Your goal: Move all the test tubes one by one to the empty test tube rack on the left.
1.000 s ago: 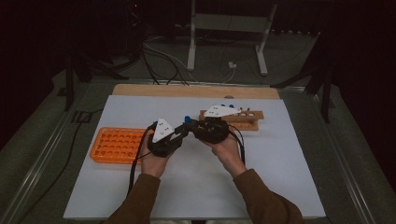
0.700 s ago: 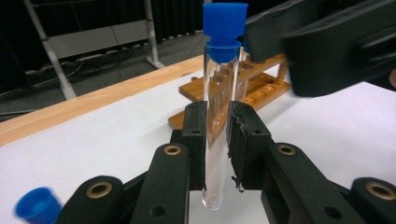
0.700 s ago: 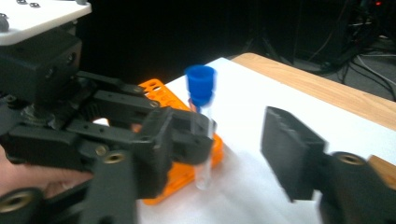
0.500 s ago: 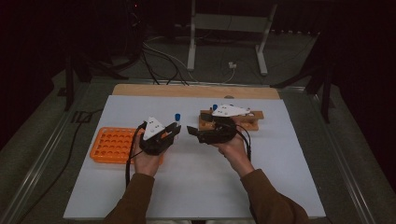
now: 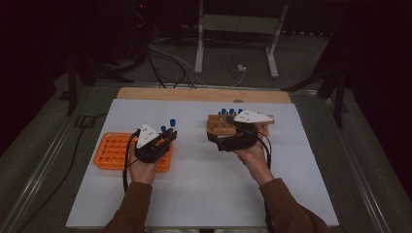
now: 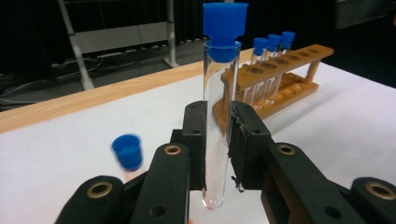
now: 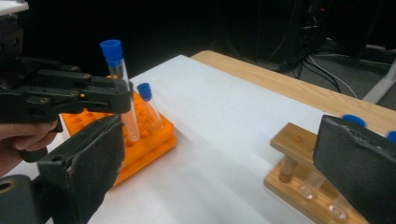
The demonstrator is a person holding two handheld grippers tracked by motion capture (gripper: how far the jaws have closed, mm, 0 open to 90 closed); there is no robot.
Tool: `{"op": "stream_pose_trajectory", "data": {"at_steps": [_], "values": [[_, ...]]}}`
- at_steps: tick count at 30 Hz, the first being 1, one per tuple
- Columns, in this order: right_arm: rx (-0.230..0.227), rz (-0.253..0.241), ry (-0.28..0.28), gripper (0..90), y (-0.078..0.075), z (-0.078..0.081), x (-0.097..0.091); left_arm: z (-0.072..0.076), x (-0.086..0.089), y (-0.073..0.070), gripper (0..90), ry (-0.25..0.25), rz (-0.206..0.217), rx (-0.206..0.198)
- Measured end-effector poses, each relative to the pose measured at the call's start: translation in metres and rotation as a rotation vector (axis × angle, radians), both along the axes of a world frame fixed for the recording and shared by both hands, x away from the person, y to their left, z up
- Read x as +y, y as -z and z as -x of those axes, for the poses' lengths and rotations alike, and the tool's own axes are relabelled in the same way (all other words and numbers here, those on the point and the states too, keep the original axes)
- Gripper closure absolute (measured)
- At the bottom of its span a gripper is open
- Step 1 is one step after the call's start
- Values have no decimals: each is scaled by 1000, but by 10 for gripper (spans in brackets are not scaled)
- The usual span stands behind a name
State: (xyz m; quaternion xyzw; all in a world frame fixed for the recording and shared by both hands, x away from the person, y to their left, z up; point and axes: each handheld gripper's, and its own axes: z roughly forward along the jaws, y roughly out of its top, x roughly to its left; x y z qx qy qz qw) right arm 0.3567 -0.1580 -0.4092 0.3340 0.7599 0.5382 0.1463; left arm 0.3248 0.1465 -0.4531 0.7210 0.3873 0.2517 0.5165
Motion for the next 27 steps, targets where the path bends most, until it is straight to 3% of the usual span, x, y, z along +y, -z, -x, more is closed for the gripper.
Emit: {"op": "stream_pose_trajectory", "data": {"at_steps": [19, 27], "values": [[-3, -12, 11, 25, 4, 1, -13, -7, 12, 24, 781, -107, -40, 1], [6, -13, 20, 25, 9, 3, -20, -9, 14, 36, 781, -122, -67, 64]]}}
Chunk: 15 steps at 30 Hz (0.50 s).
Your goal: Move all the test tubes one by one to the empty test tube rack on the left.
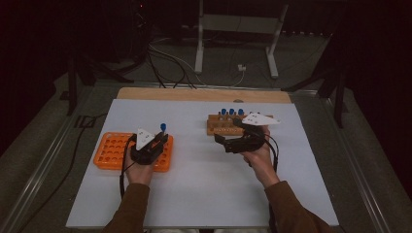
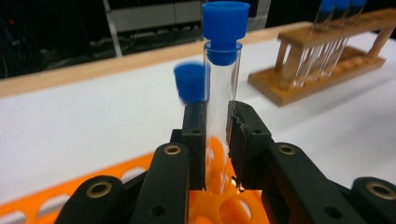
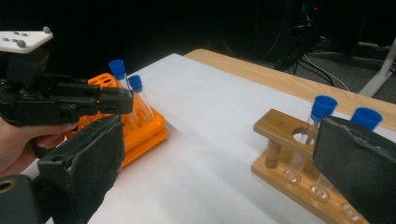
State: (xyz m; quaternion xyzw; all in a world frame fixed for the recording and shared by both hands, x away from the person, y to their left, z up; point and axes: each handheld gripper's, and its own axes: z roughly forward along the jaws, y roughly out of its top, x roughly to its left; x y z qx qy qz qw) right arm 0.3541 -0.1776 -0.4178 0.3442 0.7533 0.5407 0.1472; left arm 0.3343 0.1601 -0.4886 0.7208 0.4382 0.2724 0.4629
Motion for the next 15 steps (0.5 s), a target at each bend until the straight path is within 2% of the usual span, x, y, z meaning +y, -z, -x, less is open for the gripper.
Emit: {"op": "stream_pose_trajectory", "data": {"at_steps": [5, 15], "values": [[8, -8, 13, 25, 5, 2, -9, -1, -2, 4, 781, -6, -20, 32], [24, -17, 26, 25, 13, 5, -18, -2, -3, 6, 783, -24, -16, 77]]}}
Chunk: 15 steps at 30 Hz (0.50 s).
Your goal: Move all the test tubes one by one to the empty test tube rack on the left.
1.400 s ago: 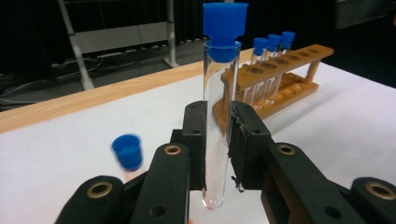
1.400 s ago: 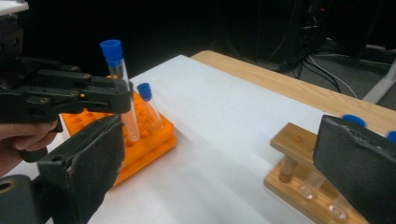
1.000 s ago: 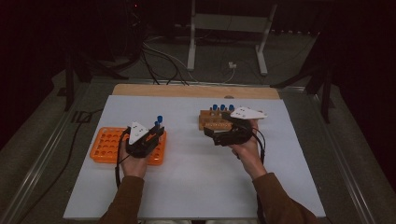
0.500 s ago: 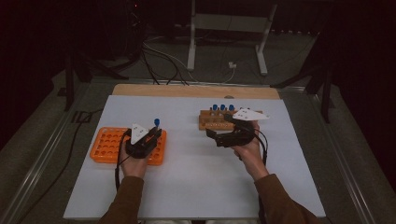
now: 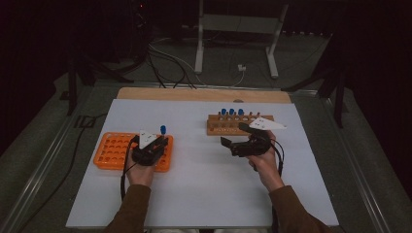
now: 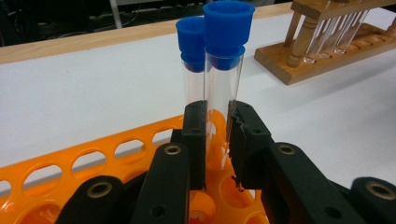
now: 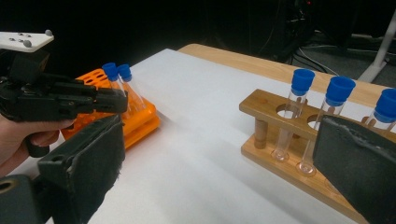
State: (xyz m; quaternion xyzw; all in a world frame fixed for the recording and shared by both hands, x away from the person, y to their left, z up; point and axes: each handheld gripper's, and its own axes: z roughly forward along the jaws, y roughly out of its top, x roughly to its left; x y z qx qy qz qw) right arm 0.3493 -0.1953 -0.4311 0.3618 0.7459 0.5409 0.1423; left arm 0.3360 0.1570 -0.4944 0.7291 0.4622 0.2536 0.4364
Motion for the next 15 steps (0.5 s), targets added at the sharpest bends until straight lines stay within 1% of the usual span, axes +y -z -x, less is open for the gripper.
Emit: {"op": "stream_pose_trajectory", "data": {"at_steps": [4, 6, 9, 12, 15], "values": [[0, 0, 0, 25, 0, 0, 0, 0, -2, 3, 784, 0, -18, 15], [1, 1, -1, 25, 1, 0, 0, 0, -2, 5, 784, -3, -18, 22], [2, 1, -1, 25, 2, 0, 0, 1, -2, 7, 784, -7, -12, 17], [6, 5, 1, 25, 5, 0, 0, 2, -3, 7, 784, -5, -30, 10], [11, 0, 6, 25, 6, 0, -1, 3, -5, 8, 784, -9, -38, 1]]}}
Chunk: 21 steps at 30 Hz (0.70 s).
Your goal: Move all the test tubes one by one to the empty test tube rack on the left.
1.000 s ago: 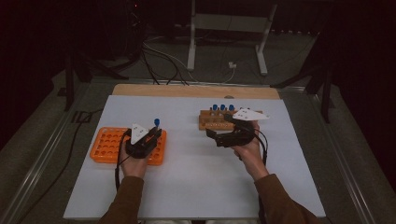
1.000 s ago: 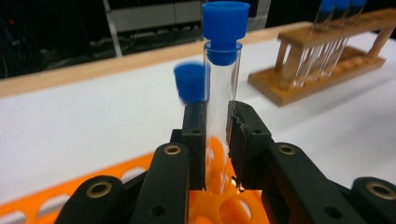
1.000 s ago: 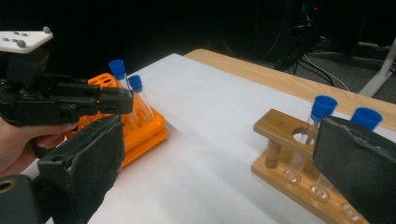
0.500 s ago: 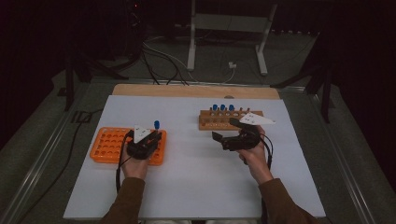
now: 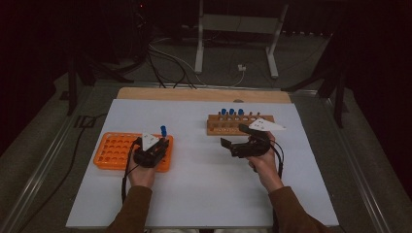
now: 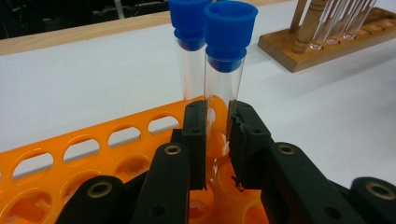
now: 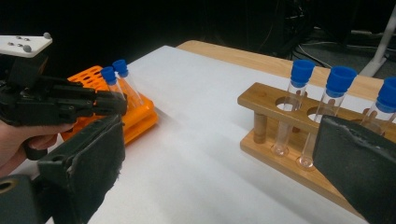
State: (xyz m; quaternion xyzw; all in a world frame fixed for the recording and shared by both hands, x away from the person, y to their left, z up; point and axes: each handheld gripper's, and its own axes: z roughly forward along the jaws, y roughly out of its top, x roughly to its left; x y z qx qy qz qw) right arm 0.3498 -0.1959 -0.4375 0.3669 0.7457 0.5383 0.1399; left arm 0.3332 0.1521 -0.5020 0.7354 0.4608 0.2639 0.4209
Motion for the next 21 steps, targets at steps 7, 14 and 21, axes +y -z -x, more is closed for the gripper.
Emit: {"op": "stream_pose_trajectory", "data": {"at_steps": [7, 14, 21], "values": [[-4, 0, 4, 25, 0, 0, -1, 1, 0, 0, 782, -3, 8, 2], [0, 6, 16, 25, -1, -2, -4, 4, 4, -4, 680, 30, 24, -10], [4, 17, 31, 26, -2, -4, -4, 9, 10, -14, 576, 2, 41, -4]]}}
